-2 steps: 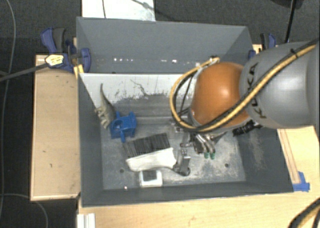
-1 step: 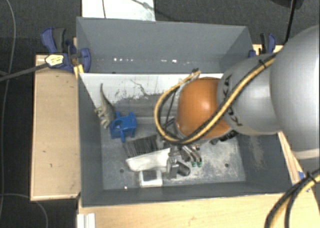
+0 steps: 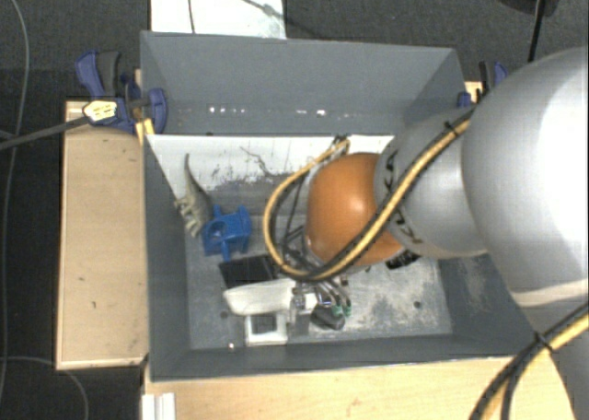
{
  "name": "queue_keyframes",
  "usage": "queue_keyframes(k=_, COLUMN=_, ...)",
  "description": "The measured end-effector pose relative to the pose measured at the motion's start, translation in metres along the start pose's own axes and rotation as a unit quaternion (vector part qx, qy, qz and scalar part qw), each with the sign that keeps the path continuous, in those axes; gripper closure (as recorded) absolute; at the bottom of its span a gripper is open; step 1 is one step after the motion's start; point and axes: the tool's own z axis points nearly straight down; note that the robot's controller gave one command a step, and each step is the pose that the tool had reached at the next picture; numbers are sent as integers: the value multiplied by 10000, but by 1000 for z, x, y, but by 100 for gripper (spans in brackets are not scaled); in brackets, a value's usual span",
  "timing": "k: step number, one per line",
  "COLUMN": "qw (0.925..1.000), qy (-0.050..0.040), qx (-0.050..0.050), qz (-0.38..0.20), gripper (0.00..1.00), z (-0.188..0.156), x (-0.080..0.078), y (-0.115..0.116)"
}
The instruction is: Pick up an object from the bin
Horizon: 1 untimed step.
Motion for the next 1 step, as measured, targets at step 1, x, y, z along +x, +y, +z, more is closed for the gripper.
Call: queue_keyframes(k=1, qw=9998, qy=18, qx=-25, qz=-195, gripper=0, z=-5, x=1, y=8)
